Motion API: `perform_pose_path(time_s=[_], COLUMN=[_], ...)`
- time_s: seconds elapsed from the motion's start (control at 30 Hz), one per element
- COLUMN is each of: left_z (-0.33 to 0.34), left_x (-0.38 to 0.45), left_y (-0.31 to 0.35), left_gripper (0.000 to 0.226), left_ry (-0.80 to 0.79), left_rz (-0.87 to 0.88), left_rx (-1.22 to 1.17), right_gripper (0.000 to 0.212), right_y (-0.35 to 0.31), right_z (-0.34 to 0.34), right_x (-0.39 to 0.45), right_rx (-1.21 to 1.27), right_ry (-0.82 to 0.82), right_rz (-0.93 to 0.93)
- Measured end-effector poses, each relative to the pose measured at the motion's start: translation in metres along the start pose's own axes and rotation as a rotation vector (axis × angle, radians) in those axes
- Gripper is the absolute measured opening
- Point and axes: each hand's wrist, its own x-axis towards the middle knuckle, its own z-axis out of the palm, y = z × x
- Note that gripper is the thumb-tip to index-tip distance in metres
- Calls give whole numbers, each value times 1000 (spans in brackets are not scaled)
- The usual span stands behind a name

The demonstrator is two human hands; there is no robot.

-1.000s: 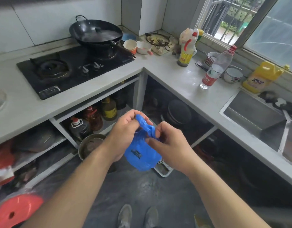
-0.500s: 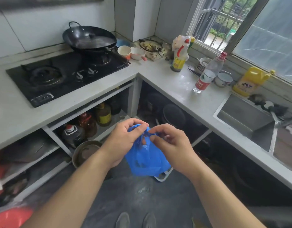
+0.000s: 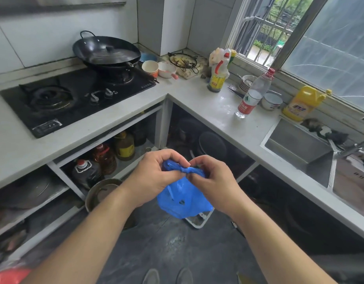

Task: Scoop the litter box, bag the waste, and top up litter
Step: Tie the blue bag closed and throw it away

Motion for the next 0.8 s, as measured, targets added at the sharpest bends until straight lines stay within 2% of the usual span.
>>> perform_pose_path(time_s=[0.1, 0.23, 0.33, 0.43, 0.5, 0.63, 0.8], left_z=[4, 8, 9, 9, 9, 9, 14], left_x=[-2, -3, -6, -5, -5, -10, -18], left_y=[-3, -5, -6, -7, -8, -9, -8], left_gripper=[24, 26, 19, 26, 32, 25, 22], left_ry=[13, 68, 87, 106, 117, 136, 159], left_rz=[80, 170, 183, 177, 171, 155, 107], left_rx=[58, 90, 97, 88, 62, 49, 24], right_gripper=[13, 15, 11, 23, 31, 10, 12], right_y=[-1, -4, -5, -2, -1, 0, 5], right_z=[1, 1, -3, -8, -8, -7, -10], right_x=[0, -1, -3, -5, -7, -8, -7], right_rx=[-65, 11, 252, 558, 663, 681, 614], right_ry=[-32, -135, -222, -323, -382, -357, -359], right_rz=[-9, 78, 200, 320, 353, 306, 278])
